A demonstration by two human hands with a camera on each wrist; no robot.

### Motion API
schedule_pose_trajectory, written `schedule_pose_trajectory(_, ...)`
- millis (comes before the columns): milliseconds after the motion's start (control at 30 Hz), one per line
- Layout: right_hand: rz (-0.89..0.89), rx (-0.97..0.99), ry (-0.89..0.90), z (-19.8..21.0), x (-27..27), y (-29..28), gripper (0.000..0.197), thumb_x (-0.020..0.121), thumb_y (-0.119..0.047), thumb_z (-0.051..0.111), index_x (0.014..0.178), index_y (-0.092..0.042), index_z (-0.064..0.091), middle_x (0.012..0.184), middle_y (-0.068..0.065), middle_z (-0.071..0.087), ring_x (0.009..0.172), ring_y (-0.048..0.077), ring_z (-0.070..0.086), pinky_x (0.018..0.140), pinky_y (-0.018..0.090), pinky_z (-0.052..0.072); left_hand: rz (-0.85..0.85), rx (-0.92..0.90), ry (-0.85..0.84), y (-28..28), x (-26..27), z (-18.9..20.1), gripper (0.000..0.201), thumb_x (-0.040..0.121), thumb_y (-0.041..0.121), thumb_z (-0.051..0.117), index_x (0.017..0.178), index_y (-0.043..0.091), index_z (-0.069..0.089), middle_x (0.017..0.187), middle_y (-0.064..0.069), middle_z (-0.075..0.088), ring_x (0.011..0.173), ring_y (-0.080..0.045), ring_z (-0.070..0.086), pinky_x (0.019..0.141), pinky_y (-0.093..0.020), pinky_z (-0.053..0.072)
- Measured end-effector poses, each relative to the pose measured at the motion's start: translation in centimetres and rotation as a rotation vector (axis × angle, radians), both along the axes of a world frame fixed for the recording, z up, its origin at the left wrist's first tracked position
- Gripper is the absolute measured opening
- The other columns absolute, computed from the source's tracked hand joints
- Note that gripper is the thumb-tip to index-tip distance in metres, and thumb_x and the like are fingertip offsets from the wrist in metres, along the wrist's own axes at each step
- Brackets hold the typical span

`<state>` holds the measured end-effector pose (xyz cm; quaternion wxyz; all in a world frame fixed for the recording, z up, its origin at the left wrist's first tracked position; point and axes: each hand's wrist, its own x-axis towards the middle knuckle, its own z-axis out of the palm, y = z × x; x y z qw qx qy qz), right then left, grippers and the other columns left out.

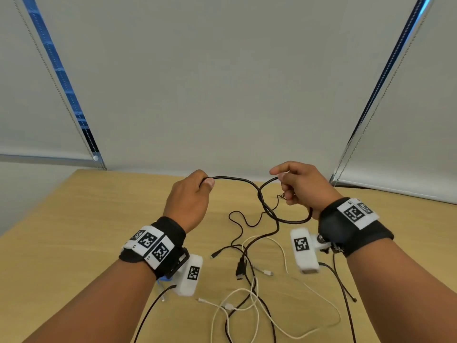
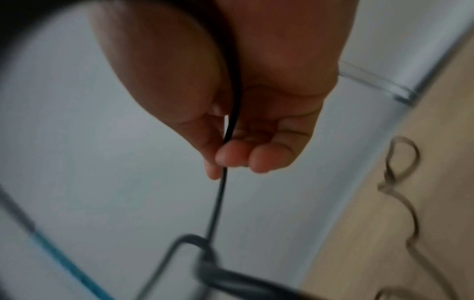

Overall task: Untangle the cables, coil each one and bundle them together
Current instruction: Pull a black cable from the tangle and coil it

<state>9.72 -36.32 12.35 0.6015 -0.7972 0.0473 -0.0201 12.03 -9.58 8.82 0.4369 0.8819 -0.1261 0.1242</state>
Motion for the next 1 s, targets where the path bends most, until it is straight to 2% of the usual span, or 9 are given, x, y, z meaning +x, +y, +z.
schedule_pose_trajectory(133, 0.066, 0.430, -0.013, -0.2, 0.1, 1.7, 0.030, 0.102, -0.006, 0.046, 0.103, -0.013, 0.075, 0.077, 0.005, 0.063, 0.068, 0.017, 0.063, 0.064, 0.032, 0.057, -0.038, -0.067, 0.141, 0.3, 0.9, 0.1, 0.028, 0.104, 0.030, 0.047, 0.082, 0.015, 0.057, 0.072, -0.002, 0.057, 0.069, -0.024, 0.057, 0.064, -0.036, 0.042)
schedule_pose_trajectory(267, 0.054, 0.372, -0.098, -0.5, 0.0, 4.6, 0.039, 0.099, -0.002, 0.044, 0.090, -0.020, 0.078, 0.090, 0.003, 0.071, 0.087, 0.016, 0.069, 0.076, 0.036, 0.057, -0.119, -0.320, 0.393, 0.3, 1.4, 0.8, 0.029, 0.105, 0.029, 0.043, 0.087, 0.015, 0.061, 0.070, 0.000, 0.064, 0.069, -0.013, 0.065, 0.059, -0.028, 0.038)
schedule_pose_trajectory(400, -0.022, 0.322, -0.149, -1.1, -0.2, 7.5, 0.038, 0.098, -0.006, 0.046, 0.091, -0.028, 0.078, 0.096, -0.005, 0.071, 0.094, 0.012, 0.064, 0.082, 0.038, 0.053, -0.286, -0.347, 0.452, -0.9, 0.9, 1.0, 0.026, 0.108, 0.031, 0.038, 0.103, 0.018, 0.059, 0.102, 0.004, 0.077, 0.092, -0.008, 0.072, 0.085, -0.034, 0.052)
schedule_pose_trajectory(533, -0.054, 0.248, -0.215, -1.5, -0.5, 8.5, 0.039, 0.094, -0.002, 0.048, 0.090, -0.029, 0.077, 0.094, -0.008, 0.070, 0.091, 0.007, 0.064, 0.081, 0.034, 0.054, -0.321, -0.472, 0.490, -1.9, 0.5, 0.7, 0.024, 0.108, 0.029, 0.040, 0.102, 0.016, 0.061, 0.104, -0.001, 0.077, 0.091, -0.013, 0.074, 0.086, -0.038, 0.052)
schedule_pose_trajectory(733, 0.043, -0.036, -0.248, -1.7, -0.8, 7.8, 0.043, 0.090, 0.004, 0.040, 0.079, -0.031, 0.063, 0.081, -0.008, 0.063, 0.073, 0.012, 0.062, 0.074, 0.038, 0.056, -0.277, -0.916, 0.610, -2.7, -0.2, 0.9, 0.022, 0.108, 0.019, 0.042, 0.094, 0.013, 0.057, 0.084, -0.005, 0.072, 0.087, -0.020, 0.070, 0.076, -0.034, 0.048)
schedule_pose_trajectory(800, 0.076, -0.297, -0.320, -2.5, -1.0, 6.5, 0.040, 0.089, 0.003, 0.040, 0.078, -0.032, 0.055, 0.083, -0.004, 0.059, 0.070, 0.016, 0.059, 0.069, 0.040, 0.052, -0.247, -1.003, 0.636, -3.1, -0.2, 1.5, 0.023, 0.108, 0.021, 0.043, 0.090, 0.015, 0.056, 0.077, -0.003, 0.065, 0.084, -0.021, 0.069, 0.077, -0.035, 0.048)
schedule_pose_trajectory(867, 0.132, -0.631, -0.372, -4.2, -1.4, 5.2, 0.032, 0.091, -0.003, 0.043, 0.080, -0.030, 0.055, 0.088, -0.006, 0.053, 0.074, 0.016, 0.055, 0.066, 0.032, 0.046, -0.245, -1.083, 0.665, -2.7, 0.3, 2.3, 0.025, 0.108, 0.024, 0.043, 0.086, 0.017, 0.054, 0.075, -0.003, 0.061, 0.077, -0.020, 0.066, 0.078, -0.035, 0.049)
schedule_pose_trajectory(933, 0.159, -0.920, -0.305, -5.7, -1.8, 3.7, 0.024, 0.095, -0.010, 0.046, 0.086, -0.026, 0.063, 0.093, -0.007, 0.048, 0.078, 0.018, 0.054, 0.065, 0.030, 0.042, -0.230, -1.094, 0.679, -2.5, 0.6, 2.9, 0.026, 0.108, 0.025, 0.044, 0.085, 0.017, 0.052, 0.074, -0.004, 0.063, 0.069, -0.018, 0.064, 0.070, -0.031, 0.050)
schedule_pose_trajectory(1000, 0.102, -1.009, -0.207, -6.4, -1.7, 2.3, 0.022, 0.098, -0.018, 0.051, 0.098, -0.031, 0.069, 0.098, -0.008, 0.046, 0.082, 0.016, 0.055, 0.065, 0.028, 0.043, -0.230, -1.040, 0.709, -2.8, 0.4, 2.8, 0.025, 0.108, 0.025, 0.044, 0.086, 0.016, 0.052, 0.074, -0.006, 0.066, 0.063, -0.016, 0.061, 0.057, -0.024, 0.048)
